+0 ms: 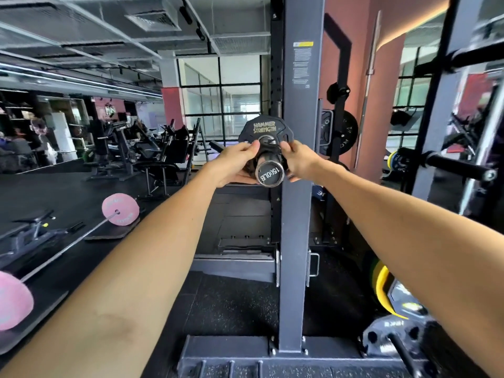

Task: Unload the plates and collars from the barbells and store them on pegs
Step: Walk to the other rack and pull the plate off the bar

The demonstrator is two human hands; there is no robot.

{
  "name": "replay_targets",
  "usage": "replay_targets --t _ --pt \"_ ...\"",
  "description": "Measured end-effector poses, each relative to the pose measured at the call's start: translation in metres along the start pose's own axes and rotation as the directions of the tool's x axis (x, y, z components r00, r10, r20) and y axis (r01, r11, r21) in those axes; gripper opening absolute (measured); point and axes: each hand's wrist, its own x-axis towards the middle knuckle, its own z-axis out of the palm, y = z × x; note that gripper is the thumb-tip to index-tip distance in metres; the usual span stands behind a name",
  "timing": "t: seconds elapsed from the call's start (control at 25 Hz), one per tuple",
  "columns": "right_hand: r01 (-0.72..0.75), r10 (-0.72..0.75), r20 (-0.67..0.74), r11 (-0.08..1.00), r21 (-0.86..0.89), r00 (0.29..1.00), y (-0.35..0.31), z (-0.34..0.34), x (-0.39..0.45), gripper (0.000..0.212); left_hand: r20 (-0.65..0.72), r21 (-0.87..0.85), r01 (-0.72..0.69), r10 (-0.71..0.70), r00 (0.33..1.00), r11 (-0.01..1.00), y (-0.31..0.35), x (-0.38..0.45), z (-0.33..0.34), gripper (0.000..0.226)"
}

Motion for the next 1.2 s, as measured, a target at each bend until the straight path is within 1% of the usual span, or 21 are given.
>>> replay_targets --t 0.08,0.16,0.32,0.4,0.52,0.6,0.68,0.8,0.88,0.92,1.0,1.08,1.16,1.2 --pt "0.001 -0.001 -0.002 0.999 0.053 1.000 -0.007 0.000 -0.024 0.054 0.044 -0.013 0.017 -0.016 0.999 1.000 0.002 -0.019 -0.006 0.036" --pt "0.026 -0.025 -0.009 0.998 0.057 1.000 -0.011 0.000 -0.045 0.054 0.077 0.002 0.019 -0.020 0.997 1.000 0.003 -0.038 -0.008 0.046" --pt "0.059 -0.057 -0.040 0.997 0.059 0.998 -0.021 -0.006 -0.083 0.054 0.088 0.026 0.000 -0.002 0.996 1.000 0.011 -0.077 -0.005 0.044" --pt "0.067 -0.064 -0.059 0.996 0.059 0.996 -0.028 -0.009 -0.101 0.057 0.138 0.058 -0.010 0.002 0.990 0.998 0.015 -0.092 -0.008 0.043" --pt "0.075 -0.076 -0.091 0.997 -0.011 0.993 -0.035 -0.009 -0.121 0.048 0.201 0.116 -0.011 -0.012 0.979 0.993 0.017 -0.106 -0.014 0.041" --pt "0.089 -0.093 -0.100 0.995 -0.041 0.991 -0.041 -0.002 -0.130 0.045 0.214 0.144 -0.011 -0.021 0.977 0.989 0.017 -0.117 -0.022 0.042" --pt "0.133 -0.137 -0.098 0.990 -0.045 0.986 -0.052 0.010 -0.135 0.042 0.210 0.156 -0.007 -0.027 0.977 0.988 0.017 -0.127 -0.039 0.038" --pt "0.173 -0.174 -0.070 0.985 -0.028 0.982 -0.079 0.033 -0.137 0.040 0.157 0.166 0.015 -0.041 0.987 0.986 0.018 -0.143 -0.076 0.032" --pt "0.195 -0.195 -0.013 0.981 0.004 0.981 -0.096 0.052 -0.131 0.036 0.093 0.151 0.018 -0.032 0.995 0.988 0.016 -0.152 -0.101 0.033" --pt "0.211 -0.211 0.009 0.977 0.034 0.977 -0.104 0.064 -0.126 0.038 0.052 0.136 0.020 -0.027 0.998 0.991 0.014 -0.157 -0.115 0.035" --pt "0.196 -0.207 0.065 0.970 0.140 0.976 -0.120 0.085 -0.118 0.056 -0.028 0.115 0.029 -0.026 0.999 0.993 0.008 -0.165 -0.141 0.040" --pt "0.149 -0.188 0.165 0.963 0.222 0.968 -0.132 0.105 -0.110 0.072 -0.109 0.118 0.037 -0.024 0.994 0.992 0.000 -0.168 -0.161 0.035" --pt "0.134 -0.192 0.223 0.959 0.250 0.956 -0.133 0.124 -0.097 0.074 -0.175 0.126 0.044 -0.022 0.984 0.991 -0.009 -0.167 -0.176 0.028" --pt "0.132 -0.196 0.238 0.957 0.259 0.951 -0.132 0.132 -0.091 0.072 -0.203 0.129 0.056 -0.029 0.979 0.990 -0.013 -0.165 -0.182 0.028"
